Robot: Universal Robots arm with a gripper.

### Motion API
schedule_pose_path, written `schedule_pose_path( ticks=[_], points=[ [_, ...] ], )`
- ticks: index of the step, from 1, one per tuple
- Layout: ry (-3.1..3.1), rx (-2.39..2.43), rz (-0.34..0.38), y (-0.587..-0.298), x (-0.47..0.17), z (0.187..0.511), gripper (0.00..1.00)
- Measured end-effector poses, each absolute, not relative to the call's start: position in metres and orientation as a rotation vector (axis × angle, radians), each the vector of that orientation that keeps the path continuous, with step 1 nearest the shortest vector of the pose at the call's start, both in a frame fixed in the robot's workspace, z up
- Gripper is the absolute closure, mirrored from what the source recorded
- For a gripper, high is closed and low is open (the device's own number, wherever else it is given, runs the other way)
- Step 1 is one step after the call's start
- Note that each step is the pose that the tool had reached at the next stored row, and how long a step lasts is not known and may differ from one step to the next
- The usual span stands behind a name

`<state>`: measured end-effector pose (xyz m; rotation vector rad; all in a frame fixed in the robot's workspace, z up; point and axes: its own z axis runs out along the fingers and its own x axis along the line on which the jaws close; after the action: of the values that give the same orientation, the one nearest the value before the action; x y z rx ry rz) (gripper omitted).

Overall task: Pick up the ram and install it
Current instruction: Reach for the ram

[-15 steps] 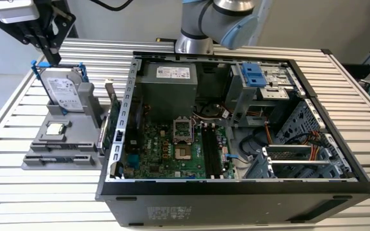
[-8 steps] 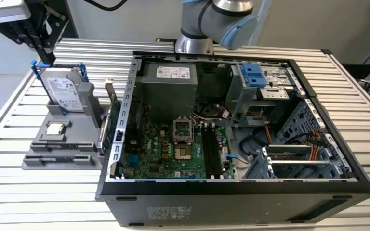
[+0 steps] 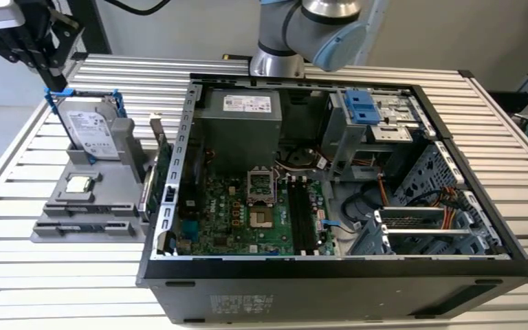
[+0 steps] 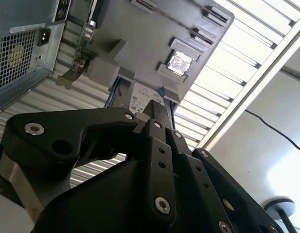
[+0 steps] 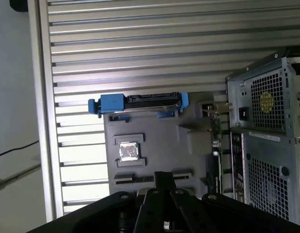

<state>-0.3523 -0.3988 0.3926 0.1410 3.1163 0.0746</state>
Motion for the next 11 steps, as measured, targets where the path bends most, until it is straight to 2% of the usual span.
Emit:
schedule_pose_path(
  ticks=[11],
  points=[
    [3.116, 0.141, 0.075, -0.399, -0.371, 0.393, 1.00]
  ],
)
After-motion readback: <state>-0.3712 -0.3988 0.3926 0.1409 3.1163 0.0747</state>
